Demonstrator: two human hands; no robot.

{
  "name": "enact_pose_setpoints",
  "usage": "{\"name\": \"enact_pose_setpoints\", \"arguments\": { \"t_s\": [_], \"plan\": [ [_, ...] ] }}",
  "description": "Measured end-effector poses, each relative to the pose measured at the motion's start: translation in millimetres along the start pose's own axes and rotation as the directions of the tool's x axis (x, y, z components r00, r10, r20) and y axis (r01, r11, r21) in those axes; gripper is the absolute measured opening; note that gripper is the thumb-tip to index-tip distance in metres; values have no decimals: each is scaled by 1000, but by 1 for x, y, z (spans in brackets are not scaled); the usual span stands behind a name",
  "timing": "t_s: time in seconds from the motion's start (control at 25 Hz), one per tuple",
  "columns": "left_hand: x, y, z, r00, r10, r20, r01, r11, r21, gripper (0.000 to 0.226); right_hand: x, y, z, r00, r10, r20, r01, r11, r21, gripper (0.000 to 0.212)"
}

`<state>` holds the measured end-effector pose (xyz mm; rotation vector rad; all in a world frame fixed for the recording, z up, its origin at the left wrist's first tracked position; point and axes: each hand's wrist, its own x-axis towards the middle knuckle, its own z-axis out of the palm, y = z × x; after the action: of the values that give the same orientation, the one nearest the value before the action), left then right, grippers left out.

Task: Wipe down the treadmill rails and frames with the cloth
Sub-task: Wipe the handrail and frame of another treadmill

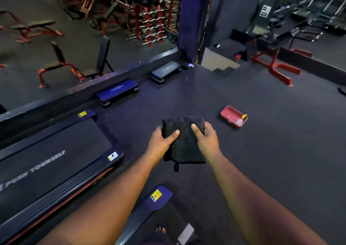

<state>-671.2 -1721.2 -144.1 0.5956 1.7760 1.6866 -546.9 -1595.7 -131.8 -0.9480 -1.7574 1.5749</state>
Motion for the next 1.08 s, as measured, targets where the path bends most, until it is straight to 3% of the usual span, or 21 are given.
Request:
{"name": "enact_pose_setpoints", "arguments": {
  "t_s": [0.24, 0.4, 0.52, 0.6, 0.68, 0.8, 0.92, 1.0, 1.08],
  "plan": [
    [75, -1, -8, 984, 38, -177, -35, 999, 16, 31, 95, -2, 25, 986, -33, 165, 48, 995, -84, 26],
    [130, -28, -18, 950, 100, -297, -98, 995, 21, 28, 170, 23, 56, 937, -77, 340, 112, 990, -84, 23],
    [165, -80, -12, 880, 189, -435, -154, 981, 115, 28, 222, 80, 76, 893, -161, 421, 188, 982, -24, 22],
    [186, -135, 3, 800, 246, -547, -176, 968, 178, 28, 256, 135, 83, 825, -231, 515, 264, 964, 9, 18],
    [197, -172, 21, 733, 229, -641, -176, 973, 147, 26, 279, 173, 85, 769, -219, 601, 246, 969, 39, 18],
    [200, -164, 37, 690, 200, -696, -183, 978, 100, 14, 284, 180, 72, 754, -186, 630, 170, 982, 87, 15],
    [207, -136, 35, 639, 196, -744, -195, 977, 90, 17, 313, 163, 79, 701, -163, 695, 133, 986, 98, 18],
    [207, -133, 29, 573, 195, -796, -203, 975, 93, 19, 322, 156, 97, 635, -110, 765, 69, 994, 85, 28],
    [200, -139, 18, 519, 171, -838, -203, 976, 74, 14, 321, 158, 125, 553, -72, 830, 10, 997, 79, 24]
  ]
}}
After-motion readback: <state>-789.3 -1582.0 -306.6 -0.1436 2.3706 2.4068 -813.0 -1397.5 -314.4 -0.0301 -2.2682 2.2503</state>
